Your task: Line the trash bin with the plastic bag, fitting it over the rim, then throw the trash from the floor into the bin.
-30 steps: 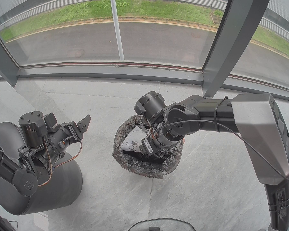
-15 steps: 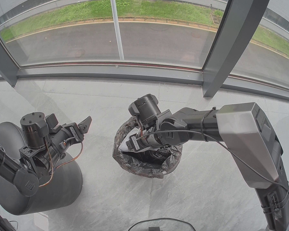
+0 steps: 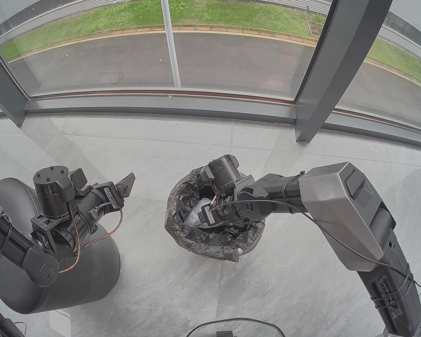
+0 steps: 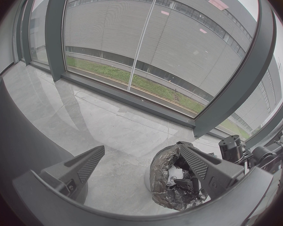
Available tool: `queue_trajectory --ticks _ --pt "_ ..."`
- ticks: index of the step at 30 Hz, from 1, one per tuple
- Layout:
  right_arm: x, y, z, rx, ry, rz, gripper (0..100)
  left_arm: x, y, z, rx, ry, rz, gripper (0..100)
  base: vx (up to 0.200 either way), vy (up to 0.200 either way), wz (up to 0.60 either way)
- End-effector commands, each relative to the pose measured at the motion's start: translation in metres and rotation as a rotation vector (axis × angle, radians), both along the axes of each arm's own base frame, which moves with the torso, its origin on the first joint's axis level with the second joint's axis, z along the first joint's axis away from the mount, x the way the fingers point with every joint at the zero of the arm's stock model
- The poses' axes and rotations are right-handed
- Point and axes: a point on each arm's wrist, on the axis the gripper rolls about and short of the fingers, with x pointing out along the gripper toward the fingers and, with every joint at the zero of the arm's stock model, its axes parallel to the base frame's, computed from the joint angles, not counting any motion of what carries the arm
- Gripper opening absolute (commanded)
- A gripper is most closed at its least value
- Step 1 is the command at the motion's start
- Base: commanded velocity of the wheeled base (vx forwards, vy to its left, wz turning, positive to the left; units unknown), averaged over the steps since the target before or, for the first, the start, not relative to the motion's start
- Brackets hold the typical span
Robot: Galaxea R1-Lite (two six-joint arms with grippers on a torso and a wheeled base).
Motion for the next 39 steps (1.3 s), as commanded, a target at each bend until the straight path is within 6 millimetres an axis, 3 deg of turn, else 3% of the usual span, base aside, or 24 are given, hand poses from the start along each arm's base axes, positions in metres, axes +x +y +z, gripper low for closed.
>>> queue_trajectory --ticks 1,5,7,13,20,21,22,25,28,29,30,31,34,36,39 --pt "0.012 -0.010 -0.025 -0.020 0.029 -0.028 100 0.002 -0.001 -0.005 0.006 0.017 0.001 100 0.000 0.000 0.00" --pt "0.012 -0.011 -0.019 -0.012 0.020 -0.029 100 0.003 -0.001 -0.006 0.007 0.020 0.001 100 0.000 0.000 0.00" --pt "0.011 -0.012 -0.005 0.001 0.000 -0.031 100 0.003 -0.001 -0.006 0.007 0.021 0.001 100 0.000 0.000 0.00" --pt "-0.003 -0.014 0.054 0.035 -0.074 -0.022 100 0.001 -0.001 -0.004 0.003 0.012 0.000 100 0.000 0.000 0.00" --pt "-0.049 -0.029 0.144 0.040 -0.103 0.004 100 -0.011 0.001 0.015 -0.027 -0.071 -0.009 100 0.000 0.000 0.00" --pt "-0.049 -0.029 0.144 0.040 -0.103 0.004 100 -0.011 0.001 0.015 -0.027 -0.071 -0.009 100 0.000 0.000 0.00" --pt "-0.061 -0.040 0.162 0.012 -0.095 -0.016 100 -0.018 0.002 0.025 -0.041 -0.115 -0.016 100 0.000 0.000 0.00" --pt "-0.075 -0.059 0.179 -0.055 -0.059 -0.053 100 -0.033 0.003 0.036 -0.041 -0.156 -0.034 100 0.000 0.000 0.00" --pt "-0.107 -0.126 0.196 -0.255 0.219 -0.148 100 -0.072 0.007 0.056 0.034 -0.251 -0.090 100 0.000 0.000 0.00" --pt "-0.110 -0.132 0.196 -0.279 0.253 -0.153 100 -0.076 0.007 0.057 0.047 -0.258 -0.093 100 0.000 0.000 0.00" --pt "-0.129 -0.167 0.199 -0.396 0.471 -0.186 100 -0.095 0.012 0.060 0.124 -0.294 -0.112 100 0.000 0.000 0.00" --pt "-0.140 -0.184 0.200 -0.445 0.611 -0.201 100 -0.106 0.016 0.061 0.179 -0.306 -0.120 100 0.000 0.000 0.00" --pt "-0.145 -0.205 0.215 -0.295 0.582 -0.431 100 -0.136 0.030 0.052 0.332 -0.243 -0.136 100 0.000 0.000 0.00" --pt "-0.165 -0.227 0.241 -0.209 0.516 -0.479 100 -0.151 0.038 0.046 0.380 -0.186 -0.142 100 0.000 0.000 0.00" --pt "-0.214 -0.254 0.282 -0.134 0.371 -0.399 100 -0.176 0.052 0.039 0.433 -0.049 -0.156 100 0.000 0.000 0.00"
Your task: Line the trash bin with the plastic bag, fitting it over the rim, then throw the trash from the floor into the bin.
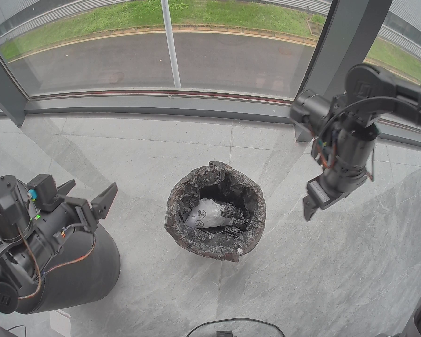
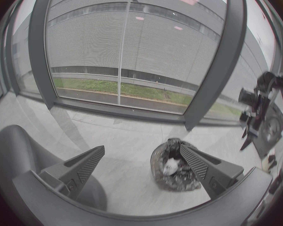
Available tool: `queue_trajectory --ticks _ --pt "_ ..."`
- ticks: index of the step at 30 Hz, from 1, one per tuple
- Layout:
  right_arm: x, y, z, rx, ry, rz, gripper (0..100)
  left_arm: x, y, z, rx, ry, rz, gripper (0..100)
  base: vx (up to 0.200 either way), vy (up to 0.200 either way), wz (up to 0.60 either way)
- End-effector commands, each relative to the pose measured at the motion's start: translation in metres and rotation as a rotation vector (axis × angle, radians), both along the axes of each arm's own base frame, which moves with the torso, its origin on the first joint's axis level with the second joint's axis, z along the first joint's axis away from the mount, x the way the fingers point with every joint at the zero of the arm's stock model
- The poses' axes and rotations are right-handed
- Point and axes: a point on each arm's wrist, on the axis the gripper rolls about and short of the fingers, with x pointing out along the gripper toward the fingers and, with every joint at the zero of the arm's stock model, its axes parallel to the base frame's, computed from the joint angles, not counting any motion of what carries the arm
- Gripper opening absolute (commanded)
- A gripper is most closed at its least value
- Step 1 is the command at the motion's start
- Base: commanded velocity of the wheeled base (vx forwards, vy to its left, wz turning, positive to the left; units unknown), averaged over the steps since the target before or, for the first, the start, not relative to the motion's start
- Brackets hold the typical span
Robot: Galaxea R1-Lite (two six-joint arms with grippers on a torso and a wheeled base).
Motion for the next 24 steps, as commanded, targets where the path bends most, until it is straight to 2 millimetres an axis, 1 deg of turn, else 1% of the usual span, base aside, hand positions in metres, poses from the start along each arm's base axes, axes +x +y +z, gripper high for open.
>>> queue_trajectory --ticks 1,2,3,5,7,8,10,12,13,14,17,19,21,22,24 --pt "-0.124 -0.115 0.116 0.155 -0.192 -0.185 100 -0.106 0.044 0.000 0.231 0.085 -0.035 100 0.000 0.000 0.00" --pt "-0.124 -0.115 0.116 0.155 -0.192 -0.185 100 -0.106 0.044 0.000 0.231 0.085 -0.035 100 0.000 0.000 0.00" --pt "-0.157 -0.126 0.117 0.173 -0.234 -0.169 100 -0.122 0.051 -0.006 0.260 0.155 -0.044 100 0.000 0.000 0.00" --pt "-0.188 -0.136 0.100 0.171 -0.241 -0.142 100 -0.136 0.057 -0.011 0.284 0.221 -0.053 100 0.000 0.000 0.00" --pt "-0.216 -0.147 0.088 0.183 -0.284 -0.127 100 -0.146 0.062 -0.015 0.293 0.261 -0.046 100 0.000 0.000 0.00" --pt "-0.240 -0.156 0.074 0.200 -0.331 -0.120 100 -0.155 0.067 -0.019 0.292 0.291 -0.032 100 0.000 0.000 0.00" --pt "-0.274 -0.170 0.046 0.241 -0.423 -0.128 100 -0.169 0.073 -0.026 0.274 0.316 0.001 100 0.000 0.000 0.00" --pt "-0.277 -0.170 0.044 0.243 -0.432 -0.130 100 -0.171 0.074 -0.027 0.272 0.315 0.003 100 0.000 0.000 0.00" --pt "-0.313 -0.184 0.003 0.280 -0.587 -0.175 100 -0.190 0.081 -0.040 0.251 0.324 0.028 100 0.000 0.000 0.00" --pt "-0.325 -0.186 -0.014 0.280 -0.626 -0.214 100 -0.198 0.084 -0.047 0.254 0.335 0.035 100 0.000 0.000 0.00" --pt "-0.343 -0.187 -0.047 0.269 -0.641 -0.294 100 -0.213 0.088 -0.062 0.245 0.332 0.073 100 0.000 0.000 0.00" --pt "-0.352 -0.188 -0.064 0.276 -0.669 -0.310 100 -0.219 0.089 -0.068 0.238 0.320 0.092 100 0.000 0.000 0.00" --pt "-0.362 -0.190 -0.075 0.292 -0.707 -0.307 100 -0.223 0.090 -0.068 0.226 0.303 0.112 100 0.000 0.000 0.00" --pt "-0.370 -0.190 -0.085 0.302 -0.743 -0.312 100 -0.227 0.090 -0.069 0.225 0.294 0.135 100 0.000 0.000 0.00" --pt "-0.377 -0.190 -0.099 0.310 -0.780 -0.322 100 -0.230 0.089 -0.069 0.225 0.288 0.164 100 0.000 0.000 0.00"
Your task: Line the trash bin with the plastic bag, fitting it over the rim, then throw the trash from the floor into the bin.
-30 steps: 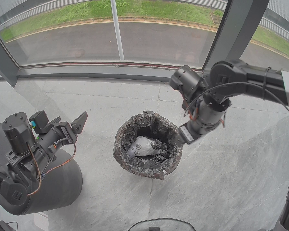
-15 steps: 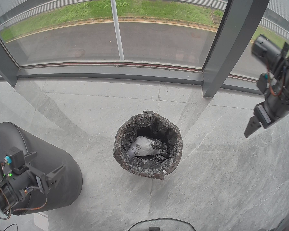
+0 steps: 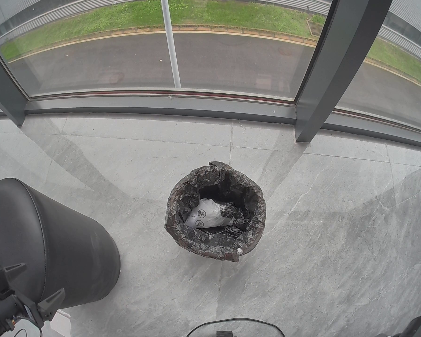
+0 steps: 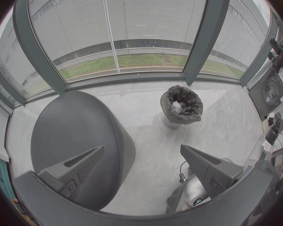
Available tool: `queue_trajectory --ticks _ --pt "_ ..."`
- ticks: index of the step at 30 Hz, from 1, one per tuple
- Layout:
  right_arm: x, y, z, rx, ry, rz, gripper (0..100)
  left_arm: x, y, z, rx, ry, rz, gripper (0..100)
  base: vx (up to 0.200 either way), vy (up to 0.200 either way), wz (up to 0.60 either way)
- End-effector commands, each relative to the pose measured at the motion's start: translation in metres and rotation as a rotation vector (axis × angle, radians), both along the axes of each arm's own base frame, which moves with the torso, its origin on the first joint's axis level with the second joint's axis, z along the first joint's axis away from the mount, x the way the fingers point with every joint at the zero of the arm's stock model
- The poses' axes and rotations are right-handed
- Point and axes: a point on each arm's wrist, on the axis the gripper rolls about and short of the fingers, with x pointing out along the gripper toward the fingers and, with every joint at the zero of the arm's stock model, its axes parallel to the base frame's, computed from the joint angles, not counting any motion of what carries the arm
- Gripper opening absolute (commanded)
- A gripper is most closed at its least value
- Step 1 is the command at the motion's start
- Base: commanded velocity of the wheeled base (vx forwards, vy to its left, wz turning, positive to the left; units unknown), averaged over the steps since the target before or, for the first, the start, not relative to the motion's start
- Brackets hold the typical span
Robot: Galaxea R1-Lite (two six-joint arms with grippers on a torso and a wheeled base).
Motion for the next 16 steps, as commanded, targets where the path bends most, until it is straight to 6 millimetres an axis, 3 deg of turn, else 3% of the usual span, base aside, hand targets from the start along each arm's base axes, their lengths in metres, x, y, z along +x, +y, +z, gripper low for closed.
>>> queue_trajectory --ticks 1,3,16 --pt "-0.143 -0.033 -0.163 0.110 -0.419 -0.168 100 -0.084 0.023 -0.046 0.005 -0.060 0.162 100 0.000 0.000 0.00" --pt "-0.142 -0.032 -0.173 0.108 -0.373 -0.203 100 -0.085 0.023 -0.046 0.006 -0.067 0.189 100 0.000 0.000 0.00" --pt "-0.125 -0.029 -0.186 0.170 -0.398 -0.260 100 -0.096 0.017 -0.052 0.045 -0.164 0.413 100 0.000 0.000 0.00"
